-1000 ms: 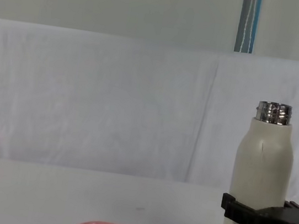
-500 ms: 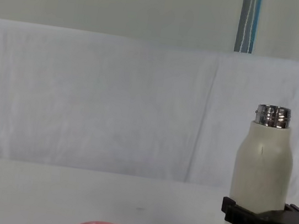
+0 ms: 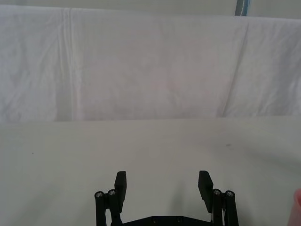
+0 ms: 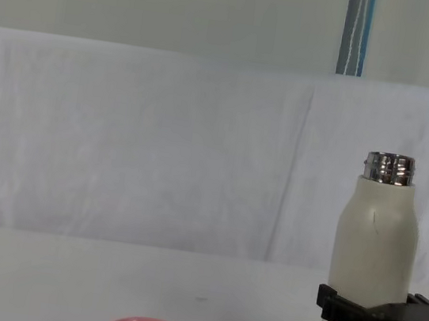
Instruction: Grasp the thermos with one hand and pour water into the cup lid.
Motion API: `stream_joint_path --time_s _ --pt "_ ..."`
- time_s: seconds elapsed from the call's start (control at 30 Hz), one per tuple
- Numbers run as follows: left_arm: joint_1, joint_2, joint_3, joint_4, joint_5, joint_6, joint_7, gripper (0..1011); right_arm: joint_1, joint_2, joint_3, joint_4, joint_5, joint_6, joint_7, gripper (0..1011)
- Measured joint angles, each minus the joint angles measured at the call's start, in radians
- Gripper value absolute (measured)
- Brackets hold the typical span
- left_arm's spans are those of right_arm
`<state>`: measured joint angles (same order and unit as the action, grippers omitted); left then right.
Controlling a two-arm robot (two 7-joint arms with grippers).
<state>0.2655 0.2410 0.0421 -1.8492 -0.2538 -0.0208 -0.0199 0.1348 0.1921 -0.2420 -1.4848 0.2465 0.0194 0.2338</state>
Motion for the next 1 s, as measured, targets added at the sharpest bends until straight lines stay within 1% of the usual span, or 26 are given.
stream_joint_path --time_s 0.13,0.23,0.9,1.0 --pt "0.0 0.0 0.0 0.0 0.0 0.0 0.0 1001 0.0 0.0 0.0 0.0 0.0 0.0 0.0 959" --pt "0.0 0.0 0.0 0.0 0.0 0.0 0.0 1001 0.0 0.0 0.001 0.0 0.0 -0.001 0.0 1001" --pt "0.0 0.0 0.0 0.0 0.0 0.0 0.0 1001 -0.001 0.0 0.001 -0.001 0.0 -0.001 0.0 1001" --pt "0.0 0.0 0.0 0.0 0.0 0.0 0.0 1001 -0.009 0.003 0.004 -0.013 -0.003 -0.004 -0.002 1002"
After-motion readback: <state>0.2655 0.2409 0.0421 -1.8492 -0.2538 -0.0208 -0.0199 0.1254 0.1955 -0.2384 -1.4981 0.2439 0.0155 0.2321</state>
